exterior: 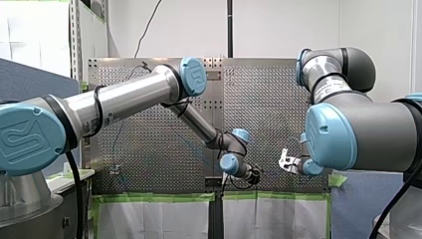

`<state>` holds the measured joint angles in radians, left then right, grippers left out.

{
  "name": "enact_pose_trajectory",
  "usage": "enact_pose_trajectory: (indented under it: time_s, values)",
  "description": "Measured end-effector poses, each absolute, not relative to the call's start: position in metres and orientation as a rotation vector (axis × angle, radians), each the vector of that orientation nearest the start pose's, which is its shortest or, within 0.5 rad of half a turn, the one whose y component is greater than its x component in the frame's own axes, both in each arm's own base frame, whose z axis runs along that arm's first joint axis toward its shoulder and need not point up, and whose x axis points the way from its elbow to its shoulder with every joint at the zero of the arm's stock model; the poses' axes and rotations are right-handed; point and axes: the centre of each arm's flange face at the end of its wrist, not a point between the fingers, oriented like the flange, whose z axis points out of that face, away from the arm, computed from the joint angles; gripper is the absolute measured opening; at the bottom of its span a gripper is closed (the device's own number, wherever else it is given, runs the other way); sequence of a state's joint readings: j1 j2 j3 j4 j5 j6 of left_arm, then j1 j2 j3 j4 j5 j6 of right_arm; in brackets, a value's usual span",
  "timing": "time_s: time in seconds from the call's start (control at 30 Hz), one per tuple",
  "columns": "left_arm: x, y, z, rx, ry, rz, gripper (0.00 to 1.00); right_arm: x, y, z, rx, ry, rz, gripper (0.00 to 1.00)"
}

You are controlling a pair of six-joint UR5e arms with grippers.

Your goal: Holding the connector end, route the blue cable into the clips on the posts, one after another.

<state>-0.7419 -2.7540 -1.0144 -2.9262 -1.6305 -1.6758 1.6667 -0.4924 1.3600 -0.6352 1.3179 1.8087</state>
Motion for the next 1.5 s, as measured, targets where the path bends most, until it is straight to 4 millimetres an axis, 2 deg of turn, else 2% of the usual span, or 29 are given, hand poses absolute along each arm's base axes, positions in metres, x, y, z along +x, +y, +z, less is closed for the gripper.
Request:
enact_pose_trajectory:
  time_s: [0.6,1.03,1.27,1.5]
  values:
    - [0.482,-0.63,-0.027,0.452,1.786,-0.556,1.0,0.224,-0.68,-0.058,1.53,-1.446,1.499,0.0]
    - [0.481,-0.632,-0.027,0.442,1.78,-0.566,1.0,0.221,-0.68,-0.061,1.529,-1.453,1.494,0.0]
    - [0.481,-0.632,-0.027,0.432,1.781,-0.575,1.0,0.219,-0.677,-0.073,1.536,-1.467,1.485,0.0]
    - [0.481,-0.632,-0.027,0.431,1.783,-0.575,1.0,0.219,-0.677,-0.074,1.538,-1.467,1.483,0.0]
